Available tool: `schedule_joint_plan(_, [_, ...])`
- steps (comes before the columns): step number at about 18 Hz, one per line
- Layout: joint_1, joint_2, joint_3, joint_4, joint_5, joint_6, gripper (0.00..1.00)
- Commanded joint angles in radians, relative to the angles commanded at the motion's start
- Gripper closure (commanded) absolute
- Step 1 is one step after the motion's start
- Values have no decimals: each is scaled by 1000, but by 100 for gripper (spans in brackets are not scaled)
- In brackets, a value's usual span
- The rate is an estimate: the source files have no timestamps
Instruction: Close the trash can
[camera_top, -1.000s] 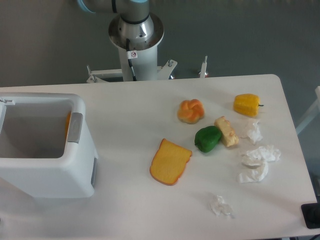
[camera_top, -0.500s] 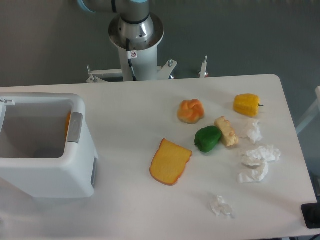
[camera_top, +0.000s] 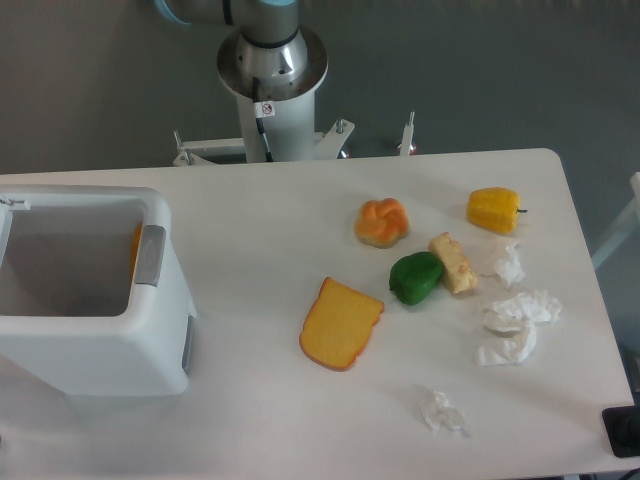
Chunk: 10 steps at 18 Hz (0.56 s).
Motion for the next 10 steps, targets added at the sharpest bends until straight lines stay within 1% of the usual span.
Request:
schedule_joint_plan(5, [2, -15, -6, 0, 9, 3, 0])
schedule_joint_plan(8, [3, -5, -12, -2, 9, 5, 0])
schedule_joint_plan(10, [5, 12, -9, 0, 6, 5, 0])
